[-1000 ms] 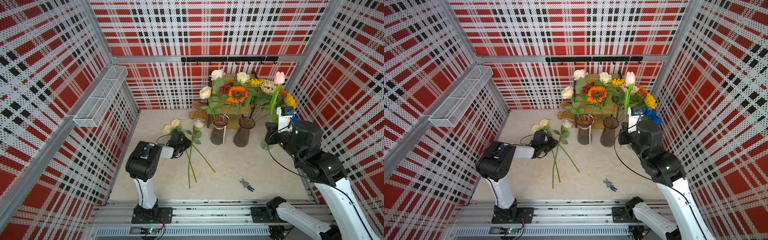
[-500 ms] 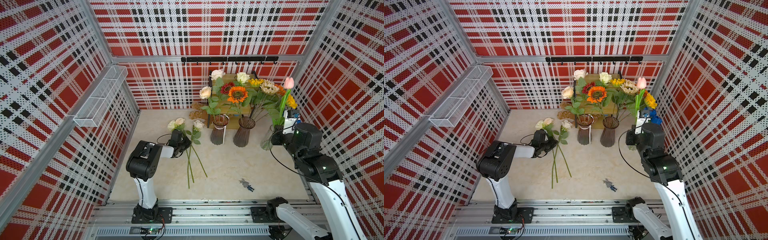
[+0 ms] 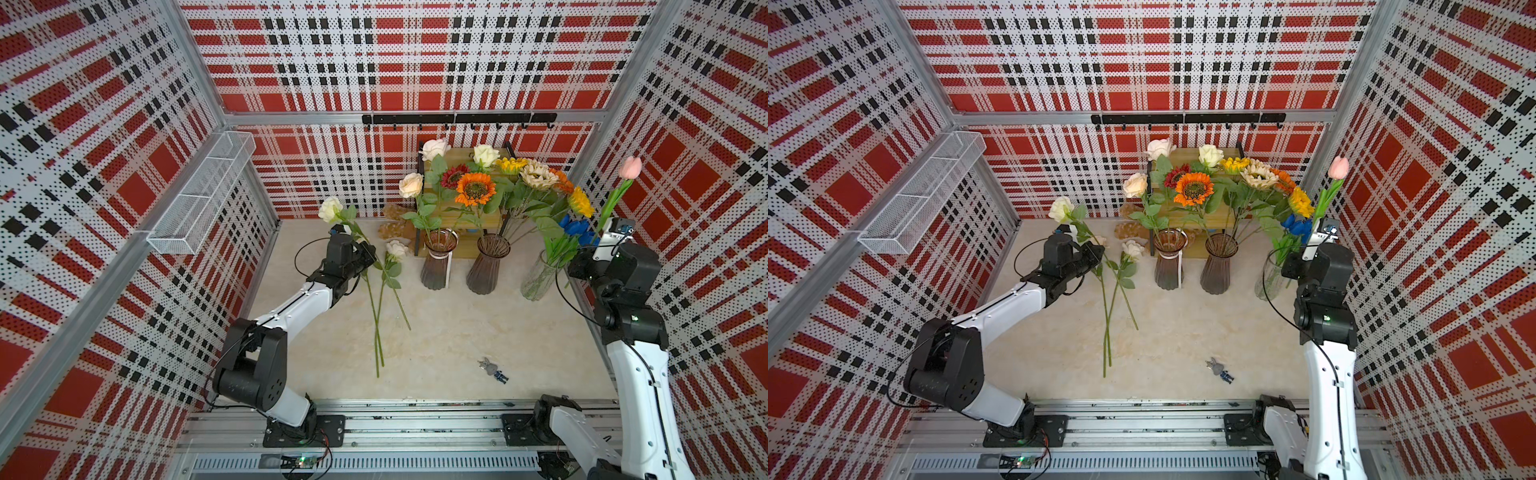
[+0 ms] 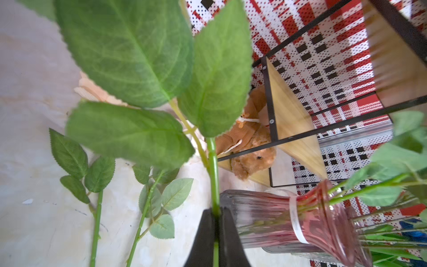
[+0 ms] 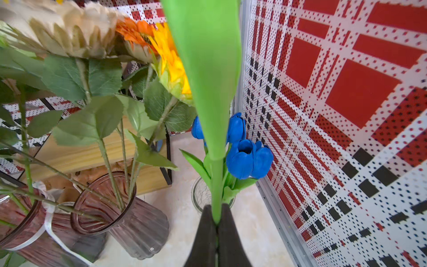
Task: Arrange the flowers in different vases according to their variety
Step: Pick up the flower at the center of the board, then insert the flower into the vase.
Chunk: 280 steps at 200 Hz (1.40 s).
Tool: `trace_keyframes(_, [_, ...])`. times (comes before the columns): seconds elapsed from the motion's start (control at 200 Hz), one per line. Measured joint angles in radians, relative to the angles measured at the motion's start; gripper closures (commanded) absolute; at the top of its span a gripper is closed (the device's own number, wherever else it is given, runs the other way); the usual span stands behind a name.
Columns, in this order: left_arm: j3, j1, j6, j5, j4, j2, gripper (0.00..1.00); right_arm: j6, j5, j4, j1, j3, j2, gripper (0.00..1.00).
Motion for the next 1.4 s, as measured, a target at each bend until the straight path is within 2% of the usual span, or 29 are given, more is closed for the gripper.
trace_keyframes(0.331, [-0.009, -0.004, 0.009, -0.054, -0.116, -0.215, 1.0, -0.002, -0.145, 0.307, -0.09, -0.113, 0.078, 1.0])
trace_keyframes(0.496, [-0.031, -0.004, 0.015, -0.077, -0.178, -0.307, 1.0, 0.062, -0.223, 0.459, -0.143, -0.129, 0.134, 1.0])
trace_keyframes(0.697, [-0.051, -0.011, 0.019, -0.13, -0.264, -0.416, 1.0, 0.133, -0.29, 0.573, -0.157, -0.149, 0.203, 1.0])
trace_keyframes(0.987, [-0.071, -0.029, 0.022, -0.187, -0.332, -0.488, 1.0, 0.185, -0.354, 0.65, -0.161, -0.175, 0.287, 1.0])
trace_keyframes(1.323, [-0.082, -0.062, 0.022, -0.21, -0.373, -0.478, 1.0, 0.16, -0.325, 0.631, -0.145, -0.218, 0.313, 1.0])
trace_keyframes(1.403, [-0.082, -0.072, 0.023, -0.212, -0.375, -0.473, 1.0, 0.152, -0.304, 0.592, -0.124, -0.225, 0.314, 0.84])
